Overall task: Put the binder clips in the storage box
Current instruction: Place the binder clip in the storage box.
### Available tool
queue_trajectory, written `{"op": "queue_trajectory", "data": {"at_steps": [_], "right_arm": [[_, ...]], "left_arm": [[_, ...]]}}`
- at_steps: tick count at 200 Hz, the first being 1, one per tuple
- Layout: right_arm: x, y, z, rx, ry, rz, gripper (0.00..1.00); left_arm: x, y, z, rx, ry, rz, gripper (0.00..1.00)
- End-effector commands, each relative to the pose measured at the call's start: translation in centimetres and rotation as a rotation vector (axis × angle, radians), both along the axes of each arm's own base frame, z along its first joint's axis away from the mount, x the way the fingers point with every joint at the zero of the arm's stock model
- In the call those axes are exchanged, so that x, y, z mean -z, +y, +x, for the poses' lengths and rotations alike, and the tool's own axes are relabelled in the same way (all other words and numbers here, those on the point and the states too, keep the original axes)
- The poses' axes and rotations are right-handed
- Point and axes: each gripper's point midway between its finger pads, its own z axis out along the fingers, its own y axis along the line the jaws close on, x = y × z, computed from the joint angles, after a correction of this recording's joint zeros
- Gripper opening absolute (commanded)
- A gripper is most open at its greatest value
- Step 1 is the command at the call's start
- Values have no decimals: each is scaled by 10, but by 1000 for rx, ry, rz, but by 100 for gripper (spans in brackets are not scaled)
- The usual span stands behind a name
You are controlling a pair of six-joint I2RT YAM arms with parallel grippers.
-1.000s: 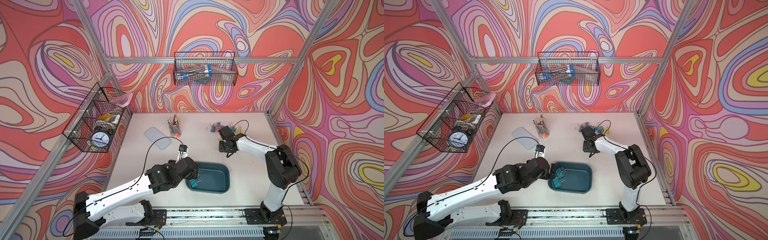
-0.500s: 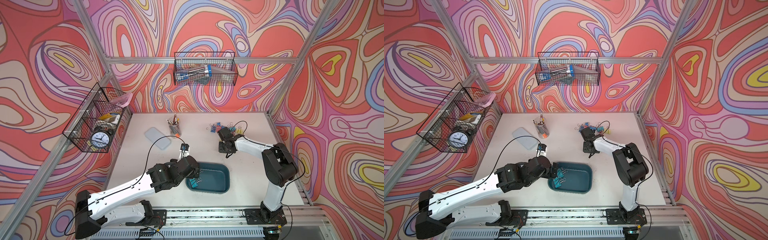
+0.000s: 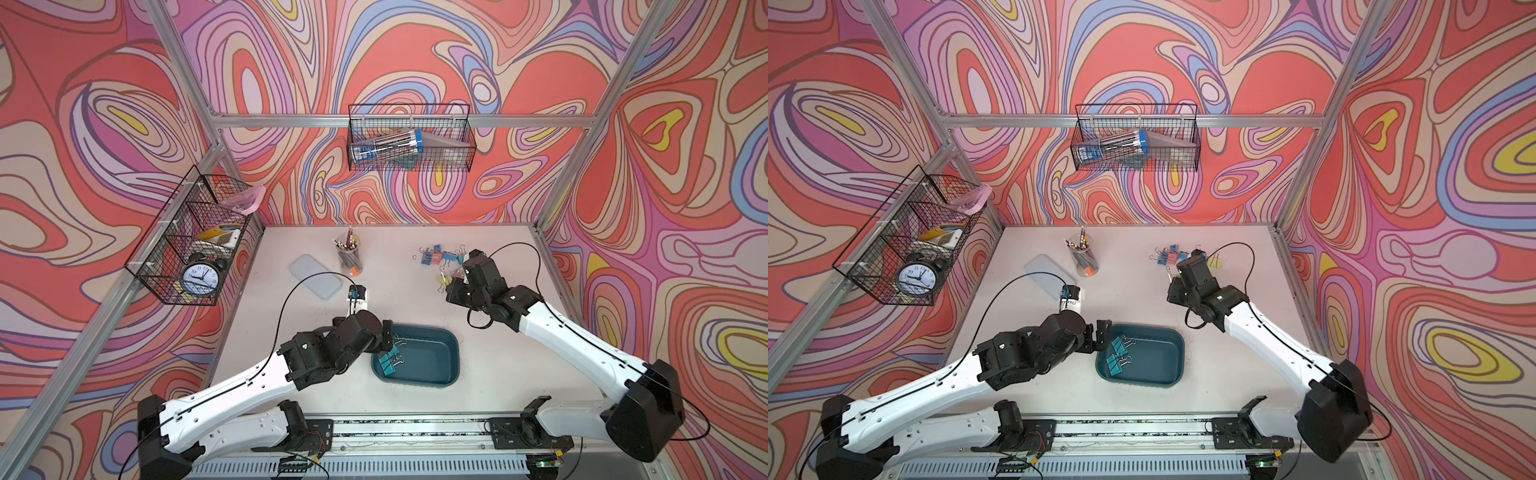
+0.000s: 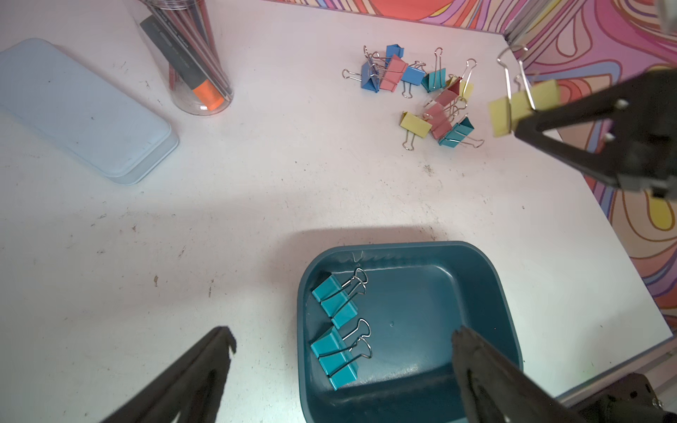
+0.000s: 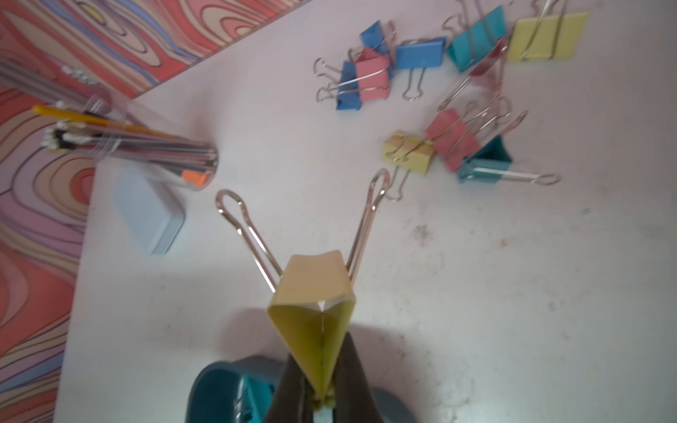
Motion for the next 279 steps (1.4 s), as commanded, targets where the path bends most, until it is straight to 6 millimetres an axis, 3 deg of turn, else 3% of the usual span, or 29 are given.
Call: {"op": "queue_trajectory", "data": {"at_steps": [1,32,61,77,98,145,168,226,252,279], "right_arm": [[10,42,-49,-17,101,131,0],[23,90,-102,-64,150,185,0],[53,132,-128,-140,198,131,0],[70,145,-129,-152,210,92,0],[86,145,-121,-117,190,47,0],[106,164,-109,-127,168,12,0],[107,160,-103,-91,141,12,2],[98,149,-105,-101,121,-12,31],[78,139,-104,-98,76,8,34],[34,118,-92,-79,-56,-27,38]], "left_arm": [[6,9,5,-58,36,-91,99],[13,28,10,-157,59,-243,99],[19,43,7,-216,55,-329,99],[22,49,3,-231,64,-335,99],[25,52,0,-235,75,-334,99],[27,48,0,-224,87,-331,99],[27,46,1,-214,89,-322,99],[30,48,-1,-213,97,-316,99],[33,47,-1,-212,101,-308,99],[34,45,-1,-207,107,-307,99]]}}
